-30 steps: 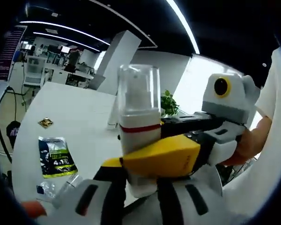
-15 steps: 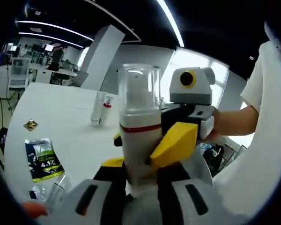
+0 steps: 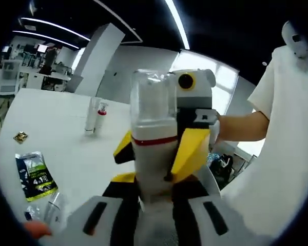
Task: Arrange the skincare products in the storage area until every visible bottle or jar stands upright without overlapping.
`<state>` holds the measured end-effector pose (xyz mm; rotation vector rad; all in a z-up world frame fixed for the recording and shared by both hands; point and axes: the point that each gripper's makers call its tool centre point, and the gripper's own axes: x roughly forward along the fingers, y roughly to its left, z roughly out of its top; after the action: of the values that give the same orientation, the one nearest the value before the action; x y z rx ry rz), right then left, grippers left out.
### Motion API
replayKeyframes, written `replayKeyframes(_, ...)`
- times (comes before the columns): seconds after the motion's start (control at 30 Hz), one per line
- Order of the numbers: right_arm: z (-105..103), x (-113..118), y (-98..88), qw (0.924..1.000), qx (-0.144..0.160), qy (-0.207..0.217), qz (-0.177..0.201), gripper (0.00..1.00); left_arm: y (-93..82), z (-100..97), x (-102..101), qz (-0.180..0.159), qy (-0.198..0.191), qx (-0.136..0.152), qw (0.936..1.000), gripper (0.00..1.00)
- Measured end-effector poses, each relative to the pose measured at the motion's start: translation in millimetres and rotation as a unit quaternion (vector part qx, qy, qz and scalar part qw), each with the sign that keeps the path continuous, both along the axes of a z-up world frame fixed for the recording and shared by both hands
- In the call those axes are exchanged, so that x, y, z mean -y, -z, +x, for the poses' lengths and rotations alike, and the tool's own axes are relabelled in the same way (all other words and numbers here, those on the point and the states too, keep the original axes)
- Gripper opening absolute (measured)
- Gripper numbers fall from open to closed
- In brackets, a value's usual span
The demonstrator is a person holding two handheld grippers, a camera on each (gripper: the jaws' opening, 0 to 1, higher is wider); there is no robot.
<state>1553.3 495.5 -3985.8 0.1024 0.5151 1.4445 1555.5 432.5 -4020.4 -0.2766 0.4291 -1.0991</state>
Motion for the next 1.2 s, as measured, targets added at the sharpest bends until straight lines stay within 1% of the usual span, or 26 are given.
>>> replayKeyframes(0.03,2,-1,1.0,1.0000,0.006,0.007,-0.002,0.19,0.8,1.3,-1,0.003,-0.003,0.000,1.0000,0.18)
replayKeyframes(0.13,7,-4,4.2,0.9993,0.023,0.029,-0.009,0.18,6.6,9.7,-7,0.025,-0.032,0.007,0.9992,0.17)
replayKeyframes(0.2,19,-4,10.4,0.9961,0.049,0.068,-0.029,0.18,14.8,21.3,-14,0.059,-0.072,0.016,0.9956,0.17)
replayKeyframes(0.3,30,-5,13.8,0.9911,0.059,0.114,-0.035,0.18,17.8,30.6,-21,0.081,-0.107,0.029,0.9905,0.18)
replayKeyframes(0.4,37,-6,17.4,0.9849,0.073,0.149,-0.050,0.18,21.0,35.1,-25,0.109,-0.130,0.047,0.9844,0.20)
replayKeyframes(0.5,42,-5,23.3,0.9783,0.070,0.185,-0.063,0.18,25.6,38.1,-27,0.135,-0.141,0.058,0.9790,0.22)
replayKeyframes(0.6,46,-6,28.5,0.9728,0.059,0.213,-0.070,0.18,28.3,38.5,-27,0.153,-0.147,0.066,0.9749,0.23)
replayKeyframes(0.7,49,-5,28.7,0.9686,0.066,0.229,-0.073,0.18,28.0,40.1,-29,0.159,-0.154,0.069,0.9728,0.23)
replayKeyframes(0.8,51,-4,27.9,0.9646,0.059,0.248,-0.069,0.18,28.0,41.0,-31,0.159,-0.158,0.068,0.9723,0.23)
replayKeyframes(0.9,49,-5,28.6,0.9645,0.059,0.248,-0.071,0.18,28.7,39.1,-32,0.155,-0.160,0.054,0.9733,0.21)
replayKeyframes(1.0,48,-7,24.0,0.9680,0.067,0.234,-0.062,0.19,26.6,40.1,-38,0.147,-0.166,0.054,0.9736,0.19)
replayKeyframes(1.07,49,-4,23.0,0.9725,0.038,0.226,-0.043,0.19,25.8,39.7,-37,0.137,-0.158,0.047,0.9766,0.18)
replayKeyframes(1.2,47,2,26.4,0.9773,0.001,0.208,-0.041,0.19,27.6,36.6,-33,0.141,-0.147,0.047,0.9780,0.18)
